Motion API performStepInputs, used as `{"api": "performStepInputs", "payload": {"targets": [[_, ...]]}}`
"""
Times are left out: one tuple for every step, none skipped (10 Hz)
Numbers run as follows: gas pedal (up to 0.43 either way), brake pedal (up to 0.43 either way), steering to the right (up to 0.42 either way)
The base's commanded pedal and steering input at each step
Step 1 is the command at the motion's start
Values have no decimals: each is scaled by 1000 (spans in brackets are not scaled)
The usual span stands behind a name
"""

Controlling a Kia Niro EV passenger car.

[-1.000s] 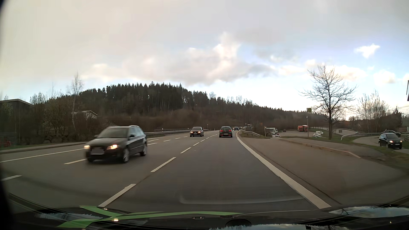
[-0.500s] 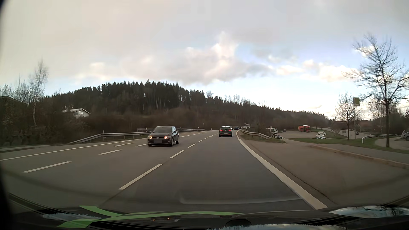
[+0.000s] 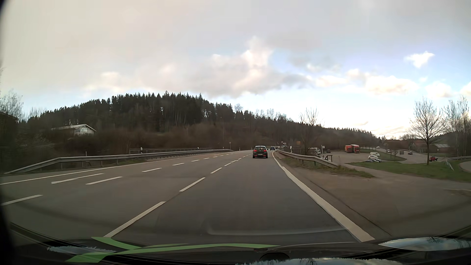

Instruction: Follow the waypoints while adhering to traffic rules and regulations

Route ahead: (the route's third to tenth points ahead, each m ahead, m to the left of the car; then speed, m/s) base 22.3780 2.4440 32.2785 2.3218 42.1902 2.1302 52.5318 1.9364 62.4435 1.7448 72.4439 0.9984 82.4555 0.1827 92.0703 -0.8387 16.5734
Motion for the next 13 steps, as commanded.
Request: {"api": "performStepInputs", "payload": {"targets": [[20, 0, 4], [20, 0, 3], [20, 0, 4], [20, 0, 4], [20, 0, 4], [28, 0, 3], [47, 0, 4], [67, 0, 4], [67, 0, 4], [67, 0, 4], [67, 0, 4], [79, 0, 3], [79, 0, 3]]}}
